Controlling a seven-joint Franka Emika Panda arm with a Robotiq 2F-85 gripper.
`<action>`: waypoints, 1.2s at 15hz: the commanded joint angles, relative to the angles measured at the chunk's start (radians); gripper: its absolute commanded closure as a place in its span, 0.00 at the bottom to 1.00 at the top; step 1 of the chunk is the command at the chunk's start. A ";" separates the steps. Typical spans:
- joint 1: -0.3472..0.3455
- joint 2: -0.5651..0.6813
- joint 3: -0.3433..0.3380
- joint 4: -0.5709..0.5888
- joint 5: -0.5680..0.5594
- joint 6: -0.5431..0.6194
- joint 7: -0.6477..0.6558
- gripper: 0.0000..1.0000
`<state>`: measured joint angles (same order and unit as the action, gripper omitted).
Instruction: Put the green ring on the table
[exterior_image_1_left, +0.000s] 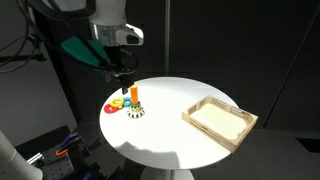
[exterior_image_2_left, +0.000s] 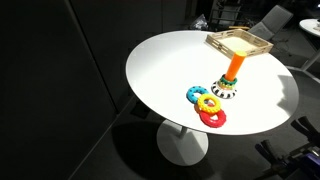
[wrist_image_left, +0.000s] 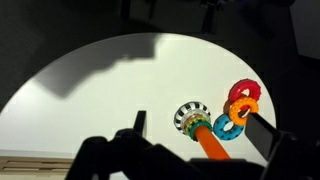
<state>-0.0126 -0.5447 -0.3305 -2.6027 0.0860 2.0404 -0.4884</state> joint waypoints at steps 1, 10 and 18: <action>0.030 0.133 0.057 0.060 0.037 0.054 0.002 0.00; 0.042 0.243 0.151 0.055 0.050 0.175 -0.004 0.00; 0.065 0.276 0.172 0.020 0.083 0.271 -0.030 0.00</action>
<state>0.0458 -0.2863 -0.1771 -2.5612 0.1395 2.2437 -0.4914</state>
